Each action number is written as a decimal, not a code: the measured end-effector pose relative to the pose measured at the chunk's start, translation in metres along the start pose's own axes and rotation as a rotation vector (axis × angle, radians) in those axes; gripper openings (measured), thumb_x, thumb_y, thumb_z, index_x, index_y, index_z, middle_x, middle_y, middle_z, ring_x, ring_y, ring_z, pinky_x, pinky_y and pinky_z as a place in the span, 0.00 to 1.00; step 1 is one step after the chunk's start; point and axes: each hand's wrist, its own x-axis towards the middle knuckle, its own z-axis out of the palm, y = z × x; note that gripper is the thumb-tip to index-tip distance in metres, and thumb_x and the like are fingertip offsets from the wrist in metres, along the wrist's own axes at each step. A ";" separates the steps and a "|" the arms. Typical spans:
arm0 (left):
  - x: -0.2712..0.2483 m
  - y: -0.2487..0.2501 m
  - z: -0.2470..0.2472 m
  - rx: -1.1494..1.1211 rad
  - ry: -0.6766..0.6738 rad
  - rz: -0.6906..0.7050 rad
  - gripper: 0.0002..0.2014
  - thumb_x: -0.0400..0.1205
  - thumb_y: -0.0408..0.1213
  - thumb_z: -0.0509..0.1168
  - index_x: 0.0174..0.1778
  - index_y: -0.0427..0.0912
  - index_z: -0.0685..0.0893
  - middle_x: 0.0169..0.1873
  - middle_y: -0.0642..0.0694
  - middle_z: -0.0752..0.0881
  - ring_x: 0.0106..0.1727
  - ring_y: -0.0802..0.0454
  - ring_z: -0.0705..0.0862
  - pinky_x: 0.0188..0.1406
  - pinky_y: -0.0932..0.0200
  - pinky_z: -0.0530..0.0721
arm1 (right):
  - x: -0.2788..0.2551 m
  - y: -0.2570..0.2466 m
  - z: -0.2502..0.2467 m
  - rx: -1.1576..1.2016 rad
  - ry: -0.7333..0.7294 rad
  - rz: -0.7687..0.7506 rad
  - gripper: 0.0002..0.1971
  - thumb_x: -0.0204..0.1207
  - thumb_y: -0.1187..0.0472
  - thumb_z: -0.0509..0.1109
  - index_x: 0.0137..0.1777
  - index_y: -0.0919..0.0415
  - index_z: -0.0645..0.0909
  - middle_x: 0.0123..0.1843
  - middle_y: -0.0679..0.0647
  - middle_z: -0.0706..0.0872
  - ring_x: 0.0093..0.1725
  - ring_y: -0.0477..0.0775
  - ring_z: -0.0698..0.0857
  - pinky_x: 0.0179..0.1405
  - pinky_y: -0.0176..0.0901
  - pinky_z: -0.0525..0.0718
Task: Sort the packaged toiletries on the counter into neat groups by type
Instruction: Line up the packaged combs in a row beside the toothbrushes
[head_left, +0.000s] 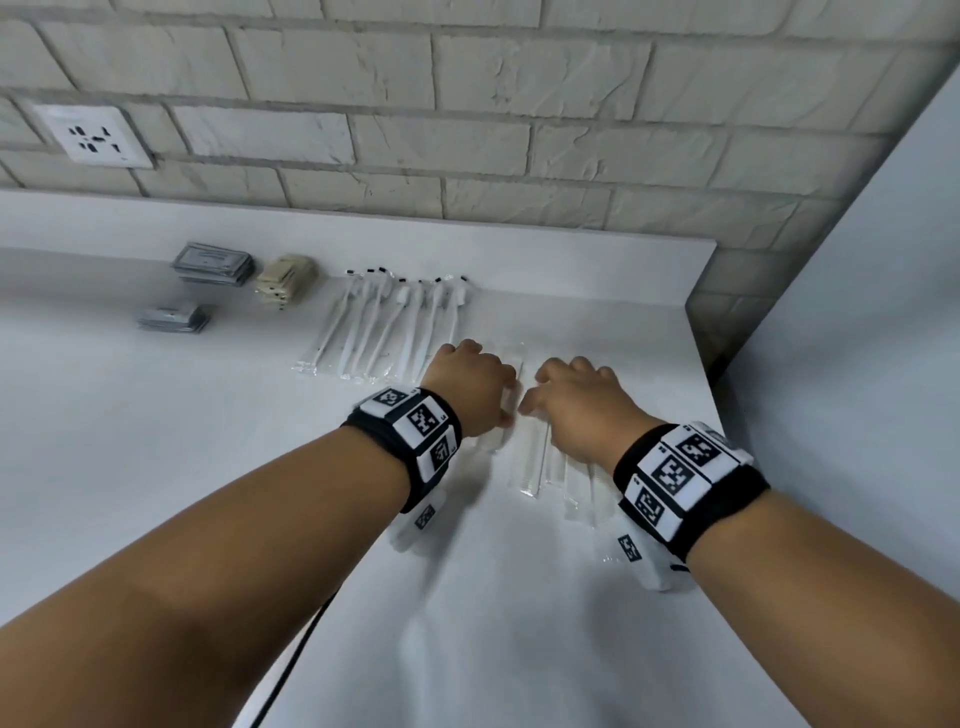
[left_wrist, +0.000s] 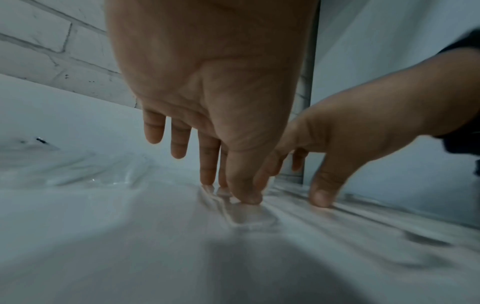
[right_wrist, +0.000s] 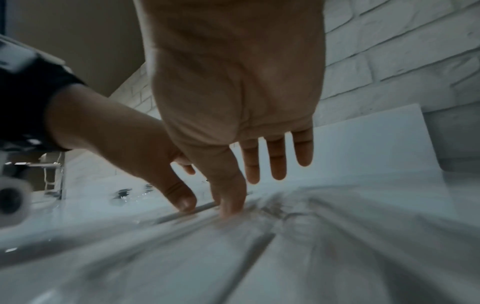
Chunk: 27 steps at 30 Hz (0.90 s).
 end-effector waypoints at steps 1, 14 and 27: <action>0.008 -0.004 -0.002 -0.003 -0.012 -0.009 0.27 0.77 0.58 0.66 0.71 0.56 0.76 0.70 0.51 0.79 0.80 0.44 0.62 0.75 0.47 0.61 | 0.002 0.001 -0.002 -0.033 -0.017 -0.046 0.28 0.75 0.67 0.63 0.71 0.39 0.76 0.71 0.52 0.72 0.69 0.59 0.69 0.66 0.54 0.68; 0.078 -0.038 -0.016 0.061 -0.095 0.038 0.34 0.77 0.64 0.62 0.77 0.52 0.70 0.81 0.50 0.66 0.85 0.44 0.47 0.82 0.42 0.44 | 0.043 0.001 -0.025 -0.283 -0.217 -0.289 0.19 0.61 0.57 0.81 0.46 0.51 0.75 0.63 0.50 0.74 0.62 0.56 0.71 0.57 0.50 0.67; 0.106 -0.050 -0.023 0.073 -0.216 0.126 0.42 0.78 0.66 0.58 0.84 0.50 0.54 0.84 0.50 0.57 0.85 0.46 0.48 0.82 0.41 0.41 | 0.061 0.000 -0.023 -0.268 -0.313 -0.357 0.16 0.68 0.56 0.77 0.42 0.51 0.69 0.57 0.50 0.80 0.61 0.54 0.72 0.55 0.48 0.68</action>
